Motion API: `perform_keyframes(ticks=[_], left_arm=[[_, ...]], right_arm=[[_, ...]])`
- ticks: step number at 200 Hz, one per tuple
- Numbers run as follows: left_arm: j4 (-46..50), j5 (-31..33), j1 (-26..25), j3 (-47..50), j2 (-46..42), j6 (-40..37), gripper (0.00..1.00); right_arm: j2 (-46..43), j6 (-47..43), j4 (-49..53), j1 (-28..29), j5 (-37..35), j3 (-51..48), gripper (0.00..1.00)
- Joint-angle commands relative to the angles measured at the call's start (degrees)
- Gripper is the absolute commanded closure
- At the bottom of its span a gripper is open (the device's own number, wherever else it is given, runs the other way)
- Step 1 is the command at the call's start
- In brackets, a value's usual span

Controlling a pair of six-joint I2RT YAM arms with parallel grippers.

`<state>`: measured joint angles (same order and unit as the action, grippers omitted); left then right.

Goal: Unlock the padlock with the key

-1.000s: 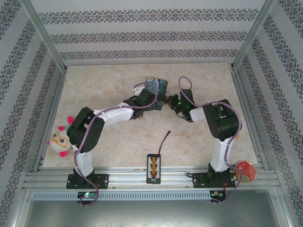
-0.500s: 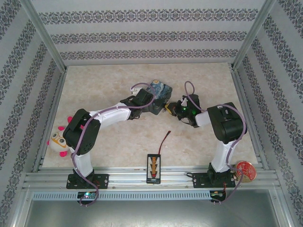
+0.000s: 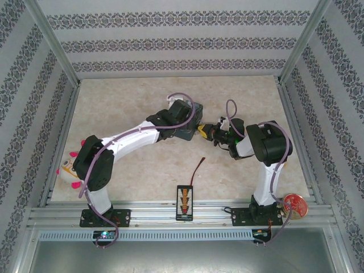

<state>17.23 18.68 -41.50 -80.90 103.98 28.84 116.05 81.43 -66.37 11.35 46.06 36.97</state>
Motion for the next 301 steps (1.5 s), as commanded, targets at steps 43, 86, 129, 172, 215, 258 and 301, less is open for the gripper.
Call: perform_keyframes(ticks=[43,86,129,172,215,258,301], left_arm=[[7.74,0.9,-1.74,-4.96,10.81,-2.5,0.01],[8.64,0.95,-1.13,-2.81,11.63,0.65,0.01],[6.14,-0.3,-1.13,0.38,9.15,2.57,0.09],[6.3,-0.44,-1.13,2.04,8.69,3.02,0.13],[6.58,-0.51,-1.05,2.76,8.65,3.06,0.14],[6.23,-1.19,-0.74,3.27,8.69,3.29,0.14],[6.16,-1.19,-0.6,3.73,8.71,3.37,0.14]], right_arm=[[1.52,4.5,-13.0,-0.96,3.87,-1.91,1.0],[0.64,4.2,-12.99,-2.48,4.15,-3.54,1.0],[3.03,2.76,-12.95,-2.98,0.33,-3.54,1.0],[4.03,2.85,-13.0,-3.01,-0.43,0.26,1.0],[5.23,3.84,-13.0,-3.86,-0.7,3.49,1.0],[6.14,5.01,-13.06,-5.68,-1.63,5.16,1.0],[6.98,10.44,-13.08,-6.61,-3.38,7.11,1.0]])
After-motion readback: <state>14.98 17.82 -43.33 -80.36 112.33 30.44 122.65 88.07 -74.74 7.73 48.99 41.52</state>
